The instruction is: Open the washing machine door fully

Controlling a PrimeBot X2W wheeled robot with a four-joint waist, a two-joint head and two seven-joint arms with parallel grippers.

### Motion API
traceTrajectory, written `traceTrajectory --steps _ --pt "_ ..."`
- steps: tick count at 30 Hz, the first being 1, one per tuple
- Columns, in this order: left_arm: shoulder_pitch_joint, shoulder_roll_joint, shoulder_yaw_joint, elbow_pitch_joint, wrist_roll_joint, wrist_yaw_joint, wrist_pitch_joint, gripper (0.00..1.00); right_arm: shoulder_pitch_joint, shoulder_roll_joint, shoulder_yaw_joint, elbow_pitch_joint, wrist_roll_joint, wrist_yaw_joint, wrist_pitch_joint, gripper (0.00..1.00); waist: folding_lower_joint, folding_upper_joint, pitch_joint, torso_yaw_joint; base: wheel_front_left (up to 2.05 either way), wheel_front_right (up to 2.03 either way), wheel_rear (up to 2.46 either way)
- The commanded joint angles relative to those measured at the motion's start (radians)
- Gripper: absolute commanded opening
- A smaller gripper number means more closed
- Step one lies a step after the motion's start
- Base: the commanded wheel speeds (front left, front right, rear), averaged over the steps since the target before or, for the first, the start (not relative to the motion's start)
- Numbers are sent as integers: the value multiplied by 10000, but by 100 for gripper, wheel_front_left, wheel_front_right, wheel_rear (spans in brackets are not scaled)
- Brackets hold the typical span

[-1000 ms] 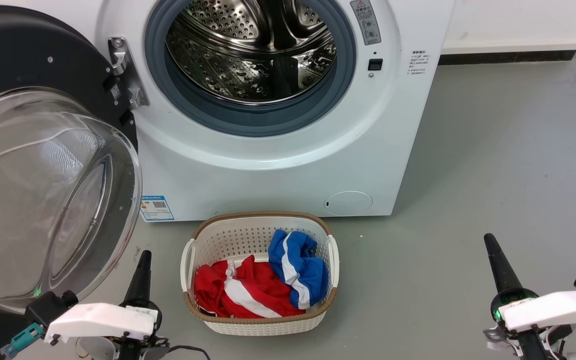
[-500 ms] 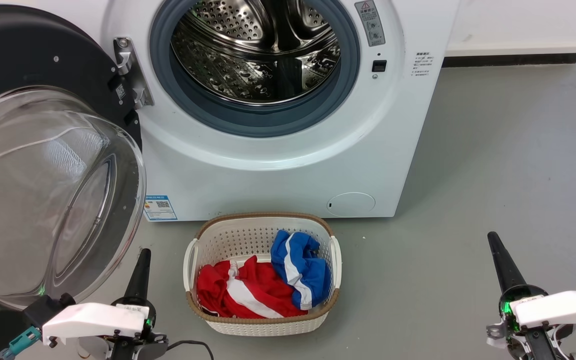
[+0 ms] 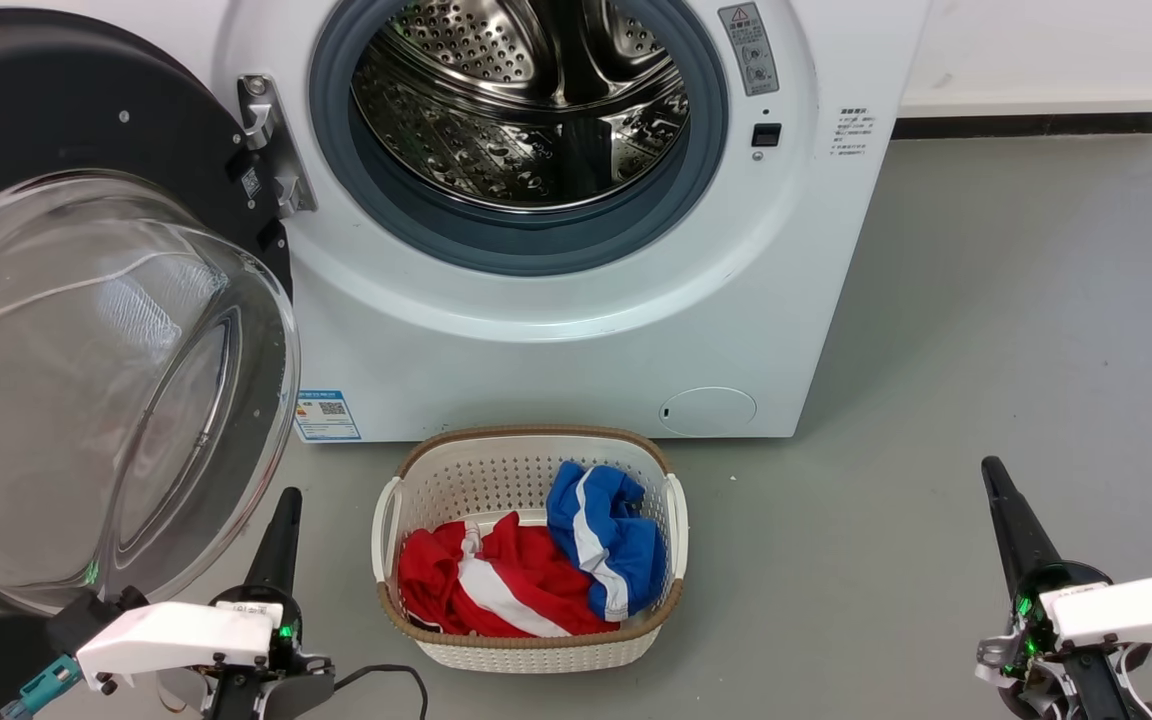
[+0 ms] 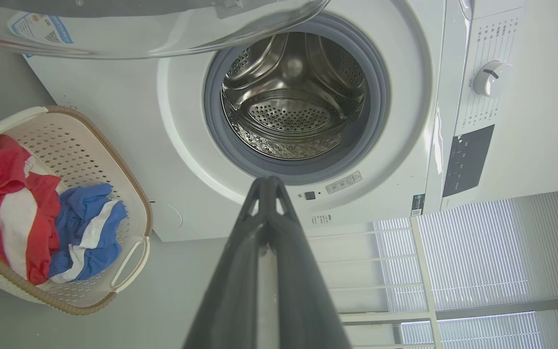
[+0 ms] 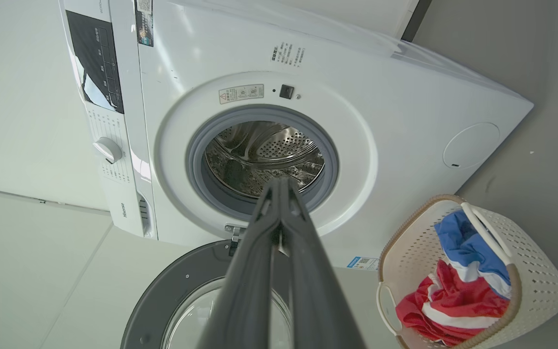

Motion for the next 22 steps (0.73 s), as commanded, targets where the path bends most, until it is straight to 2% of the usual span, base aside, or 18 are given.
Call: traceTrajectory --steps 1,22 --pt "-167 -7 75 -7 -203 -66 64 0 -183 -32 -32 3 248 1 27 0 0 0 -4 10 0 0 0" --pt "-259 -156 331 92 -1709 -242 442 0 -294 5 -207 240 1979 1 270 0 0 0 -55 148 0 0 0"
